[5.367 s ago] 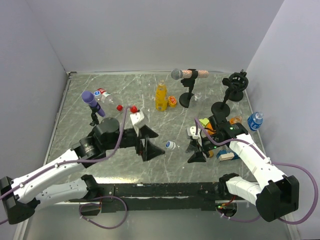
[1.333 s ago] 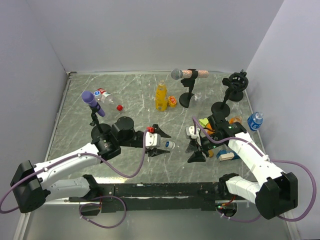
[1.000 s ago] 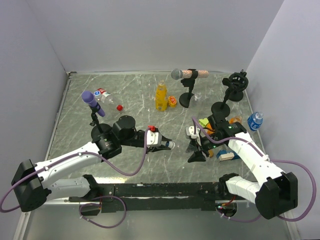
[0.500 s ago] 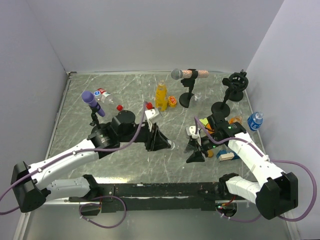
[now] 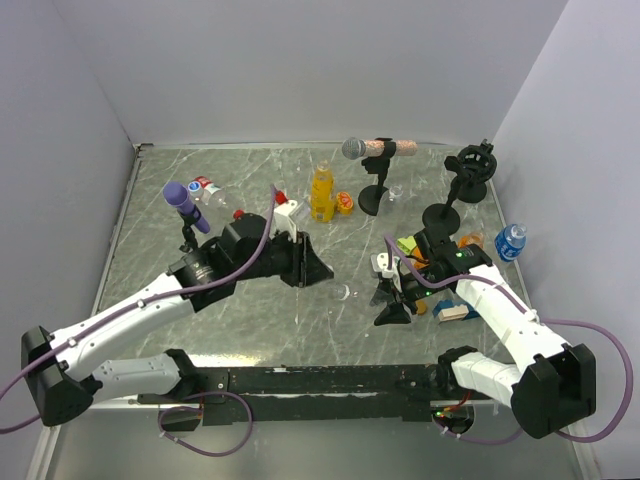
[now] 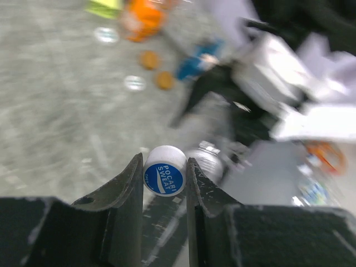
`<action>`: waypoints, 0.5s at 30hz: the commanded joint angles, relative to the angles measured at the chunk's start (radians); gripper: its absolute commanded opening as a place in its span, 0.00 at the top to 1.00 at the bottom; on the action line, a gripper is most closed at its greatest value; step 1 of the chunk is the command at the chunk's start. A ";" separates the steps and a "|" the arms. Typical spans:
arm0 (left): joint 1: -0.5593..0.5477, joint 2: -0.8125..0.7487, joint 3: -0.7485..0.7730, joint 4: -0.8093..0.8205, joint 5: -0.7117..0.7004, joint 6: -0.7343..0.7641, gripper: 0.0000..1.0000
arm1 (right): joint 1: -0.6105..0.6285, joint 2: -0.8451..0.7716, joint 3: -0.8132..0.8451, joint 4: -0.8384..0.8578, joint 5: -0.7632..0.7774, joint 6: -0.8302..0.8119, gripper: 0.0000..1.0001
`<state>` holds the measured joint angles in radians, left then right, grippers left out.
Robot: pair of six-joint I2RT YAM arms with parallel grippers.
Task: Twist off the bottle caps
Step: Unscrew the bottle cap from the plastic bottle, then place the bottle cap at the center of the board.
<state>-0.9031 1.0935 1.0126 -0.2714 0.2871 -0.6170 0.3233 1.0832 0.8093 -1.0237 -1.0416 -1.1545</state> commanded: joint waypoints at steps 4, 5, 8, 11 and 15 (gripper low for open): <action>0.145 0.153 0.020 -0.009 -0.264 0.029 0.90 | 0.010 -0.020 0.001 0.014 -0.025 -0.025 0.69; 0.170 0.204 0.036 -0.003 -0.273 0.036 0.90 | 0.008 -0.022 -0.001 0.014 -0.021 -0.025 0.69; 0.214 0.391 0.118 -0.002 -0.284 0.057 0.90 | 0.008 -0.031 -0.004 0.020 -0.018 -0.021 0.69; 0.233 0.549 0.234 -0.037 -0.351 0.085 0.88 | 0.008 -0.034 -0.004 0.020 -0.012 -0.020 0.69; 0.270 0.707 0.336 -0.040 -0.381 0.080 0.87 | 0.008 -0.035 -0.005 0.022 -0.009 -0.017 0.69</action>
<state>-0.6628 1.7180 1.2430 -0.3172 -0.0242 -0.5594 0.3275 1.0683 0.8093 -1.0210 -1.0328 -1.1538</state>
